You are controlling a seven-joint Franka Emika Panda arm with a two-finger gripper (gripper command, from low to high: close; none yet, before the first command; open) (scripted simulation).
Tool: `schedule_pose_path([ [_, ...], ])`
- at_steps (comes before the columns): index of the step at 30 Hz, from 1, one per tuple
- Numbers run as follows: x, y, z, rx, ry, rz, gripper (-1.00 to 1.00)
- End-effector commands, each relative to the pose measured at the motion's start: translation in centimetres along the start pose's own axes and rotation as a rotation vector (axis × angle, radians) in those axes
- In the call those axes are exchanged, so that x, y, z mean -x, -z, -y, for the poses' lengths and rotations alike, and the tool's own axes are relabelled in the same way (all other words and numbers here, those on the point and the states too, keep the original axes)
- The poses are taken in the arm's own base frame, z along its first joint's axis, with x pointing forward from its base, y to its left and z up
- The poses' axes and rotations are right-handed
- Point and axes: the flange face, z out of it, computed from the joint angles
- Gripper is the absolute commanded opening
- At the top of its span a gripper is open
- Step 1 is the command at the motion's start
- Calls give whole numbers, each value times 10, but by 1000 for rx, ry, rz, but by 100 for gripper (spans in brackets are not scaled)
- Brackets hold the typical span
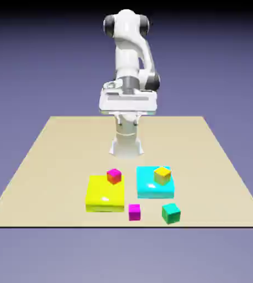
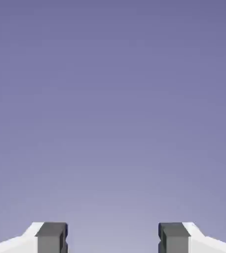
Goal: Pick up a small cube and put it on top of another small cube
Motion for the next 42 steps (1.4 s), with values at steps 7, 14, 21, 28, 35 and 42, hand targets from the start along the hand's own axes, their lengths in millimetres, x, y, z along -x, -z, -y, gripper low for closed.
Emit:
schedule_pose_path([
  [7, 10, -79, 0, 166, -1, 181, 0],
  [14, 34, -159, -12, 333, -3, 361, 0],
  [21, 72, -237, -37, 500, -6, 540, 0],
  [28, 111, -294, -69, 558, -7, 602, 0],
  [35, 103, -283, -61, 558, -7, 602, -100],
  [42, 113, -216, -14, 494, 211, 652, -100],
])
